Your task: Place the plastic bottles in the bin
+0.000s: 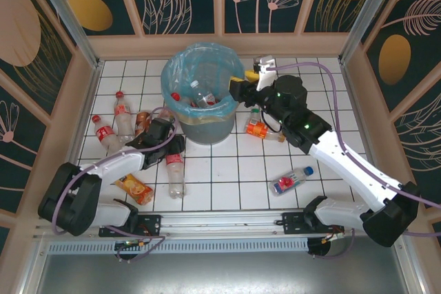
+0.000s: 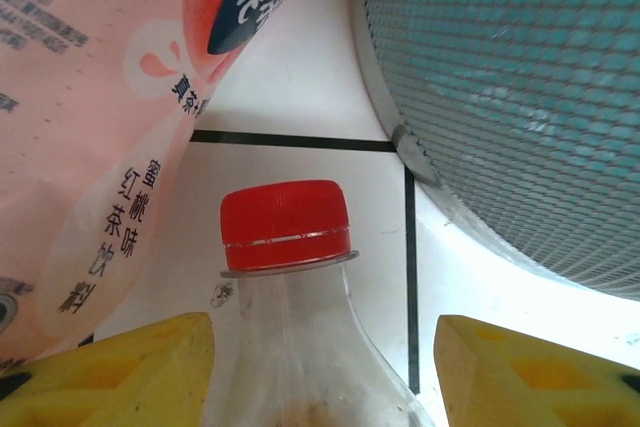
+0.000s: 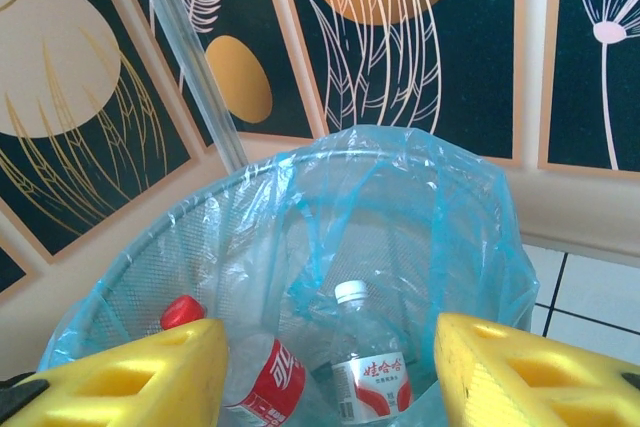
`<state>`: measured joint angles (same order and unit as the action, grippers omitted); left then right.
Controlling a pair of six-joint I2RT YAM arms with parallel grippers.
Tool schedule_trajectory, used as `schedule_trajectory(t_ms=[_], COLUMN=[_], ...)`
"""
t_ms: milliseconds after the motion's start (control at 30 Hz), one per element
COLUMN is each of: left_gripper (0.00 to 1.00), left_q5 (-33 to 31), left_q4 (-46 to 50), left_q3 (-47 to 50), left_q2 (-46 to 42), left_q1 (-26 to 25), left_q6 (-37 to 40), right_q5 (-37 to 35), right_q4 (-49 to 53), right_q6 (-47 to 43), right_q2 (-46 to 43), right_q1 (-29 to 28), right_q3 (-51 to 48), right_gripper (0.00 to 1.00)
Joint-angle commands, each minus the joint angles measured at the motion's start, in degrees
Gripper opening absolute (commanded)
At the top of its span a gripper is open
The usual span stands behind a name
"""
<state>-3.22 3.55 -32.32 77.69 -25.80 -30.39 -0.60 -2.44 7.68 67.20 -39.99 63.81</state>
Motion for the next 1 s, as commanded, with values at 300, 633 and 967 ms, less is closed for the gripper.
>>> schedule_trajectory(t_ms=[300, 633, 967], left_gripper=[0.56, 0.61, 0.59], left_q5=[1.88, 1.53, 1.99], left_q4=[0.08, 4.03, 2.07], left_q3=[-1.45, 0.24, -2.2], left_q2=[2.94, -3.76, 2.03], left_q1=[0.89, 0.85, 1.66], left_q6=[1.86, 1.96, 3.06], right_q5=[-0.71, -0.54, 1.92], right_q4=[0.89, 0.29, 0.71], right_q6=[0.67, 0.89, 1.92], right_q2=[0.14, 1.96, 3.73], right_q1=[-0.35, -0.33, -0.44], right_q3=[-0.63, 0.04, 0.88], right_gripper=[0.58, 0.58, 0.58])
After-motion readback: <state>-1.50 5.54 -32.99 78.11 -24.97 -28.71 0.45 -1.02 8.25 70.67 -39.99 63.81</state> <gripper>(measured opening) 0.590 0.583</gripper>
